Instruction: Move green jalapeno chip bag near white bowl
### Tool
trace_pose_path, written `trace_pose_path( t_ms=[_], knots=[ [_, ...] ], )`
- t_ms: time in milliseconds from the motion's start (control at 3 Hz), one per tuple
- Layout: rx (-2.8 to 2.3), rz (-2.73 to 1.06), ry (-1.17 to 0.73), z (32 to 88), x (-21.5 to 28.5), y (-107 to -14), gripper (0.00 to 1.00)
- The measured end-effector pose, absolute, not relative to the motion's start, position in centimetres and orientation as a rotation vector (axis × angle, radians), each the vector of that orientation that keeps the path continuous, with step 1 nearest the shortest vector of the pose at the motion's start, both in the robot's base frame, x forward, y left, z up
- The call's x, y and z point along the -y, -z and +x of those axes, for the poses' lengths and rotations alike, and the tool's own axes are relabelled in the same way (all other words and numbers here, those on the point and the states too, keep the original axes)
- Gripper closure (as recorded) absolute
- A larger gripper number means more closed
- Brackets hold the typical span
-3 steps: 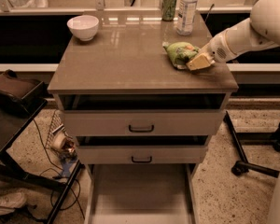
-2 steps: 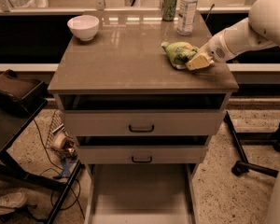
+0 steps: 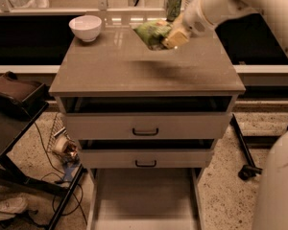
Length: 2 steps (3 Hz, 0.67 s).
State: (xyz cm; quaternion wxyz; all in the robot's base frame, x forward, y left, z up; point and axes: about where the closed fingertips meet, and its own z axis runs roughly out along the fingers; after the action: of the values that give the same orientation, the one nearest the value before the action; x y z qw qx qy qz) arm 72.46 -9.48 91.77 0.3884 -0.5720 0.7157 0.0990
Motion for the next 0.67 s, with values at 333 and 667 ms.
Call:
trace_pose_path(
  t_ms=[333,667],
  knots=[
    [-1.698,-1.582,-0.233,72.4,3.1,-94.6,1.00],
    [-1.705,-1.563,-0.230,73.5,2.7,-94.3,1.00]
  ],
)
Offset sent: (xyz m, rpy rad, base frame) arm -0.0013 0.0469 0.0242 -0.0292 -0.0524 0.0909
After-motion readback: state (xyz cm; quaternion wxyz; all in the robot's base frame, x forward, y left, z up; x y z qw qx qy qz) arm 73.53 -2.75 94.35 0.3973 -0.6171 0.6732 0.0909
